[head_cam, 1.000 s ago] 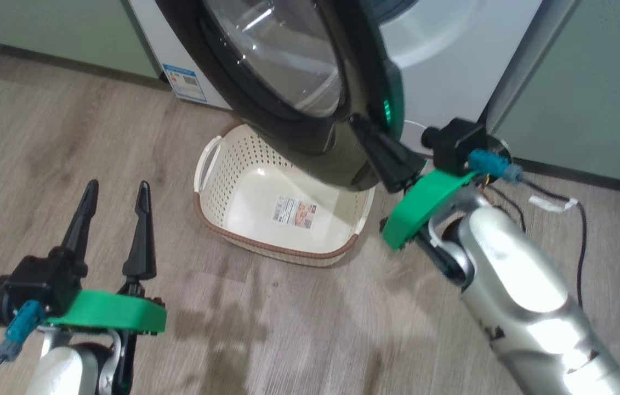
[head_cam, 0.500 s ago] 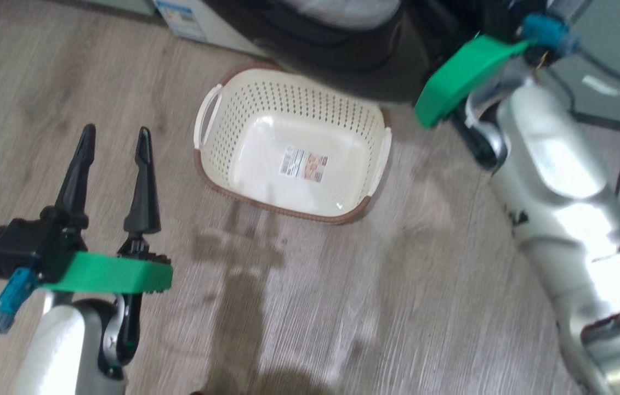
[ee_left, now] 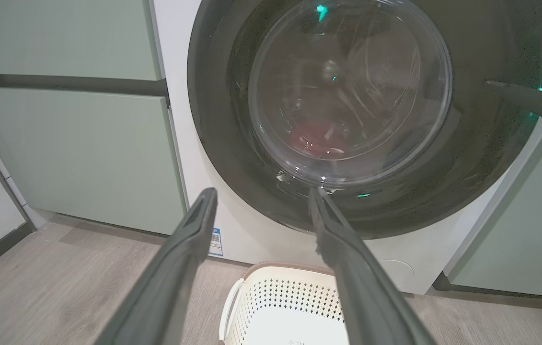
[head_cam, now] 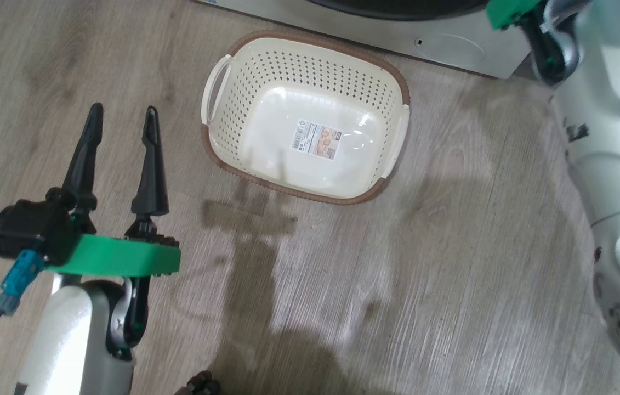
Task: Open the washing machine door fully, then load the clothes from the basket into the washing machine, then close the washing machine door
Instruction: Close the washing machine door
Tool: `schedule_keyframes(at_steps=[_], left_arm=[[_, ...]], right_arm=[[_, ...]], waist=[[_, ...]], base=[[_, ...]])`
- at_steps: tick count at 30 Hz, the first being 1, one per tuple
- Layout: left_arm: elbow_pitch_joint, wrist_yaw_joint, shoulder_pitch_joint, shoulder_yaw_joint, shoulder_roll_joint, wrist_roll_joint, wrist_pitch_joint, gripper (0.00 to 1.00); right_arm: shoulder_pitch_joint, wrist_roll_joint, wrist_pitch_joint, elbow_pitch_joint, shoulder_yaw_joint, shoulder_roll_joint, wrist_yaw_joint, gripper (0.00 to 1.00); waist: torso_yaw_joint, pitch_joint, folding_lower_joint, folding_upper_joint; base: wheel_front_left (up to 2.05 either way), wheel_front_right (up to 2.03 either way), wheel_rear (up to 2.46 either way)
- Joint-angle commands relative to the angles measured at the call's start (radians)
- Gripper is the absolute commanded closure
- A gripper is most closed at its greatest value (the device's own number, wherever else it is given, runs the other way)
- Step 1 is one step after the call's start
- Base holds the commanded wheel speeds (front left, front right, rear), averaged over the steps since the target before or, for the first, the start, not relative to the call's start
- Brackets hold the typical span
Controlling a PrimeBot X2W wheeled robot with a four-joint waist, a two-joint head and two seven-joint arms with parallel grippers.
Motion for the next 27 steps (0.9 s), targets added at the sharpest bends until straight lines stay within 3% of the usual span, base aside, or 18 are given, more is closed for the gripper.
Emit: schedule_keyframes(at_steps=[1,12,18,25,26,27], left_arm=[[-0.025,-0.009,-0.027,0.034,0.015,-0.003,-0.012,0.0],[-0.007,-0.02,-0.038,0.039,0.001,0.009,-0.013,0.0],[0.006,-0.028,-0.021,0.045,0.004,0.017,-0.014,0.0],[0.024,-0.037,0.023,0.039,0.021,0.02,-0.01,0.0],[0.024,-0.039,0.029,0.037,0.023,0.018,-0.006,0.0],[0.023,-0.042,0.034,0.035,0.025,0.015,-0.003,0.0]], right_arm=[[-0.048,-0.011,-0.017,-0.015,-0.012,0.011,0.0,1.0],[-0.107,-0.084,-0.038,0.055,-0.103,0.008,0.0,1.0],[-0.047,-0.078,-0.039,0.049,-0.046,0.036,0.0,1.0],[0.131,0.024,-0.04,-0.06,0.055,0.051,0.0,1.0],[0.16,0.037,-0.04,-0.084,0.064,0.052,0.0,0.94],[0.191,0.051,-0.04,-0.106,0.071,0.052,0.0,0.67]], waist=[[0.002,0.002,-0.0001,0.0],[0.008,-0.001,-0.0001,0.0],[-0.01,-0.036,-0.0001,0.0],[-0.047,-0.115,-0.0001,0.0],[-0.054,-0.128,-0.0001,0.0],[-0.061,-0.14,-0.0001,0.0]], base=[[0.0,0.0,0.0],[0.0,0.0,0.0],[0.0,0.0,0.0],[0.0,0.0,0.0],[0.0,0.0,0.0],[0.0,0.0,0.0]])
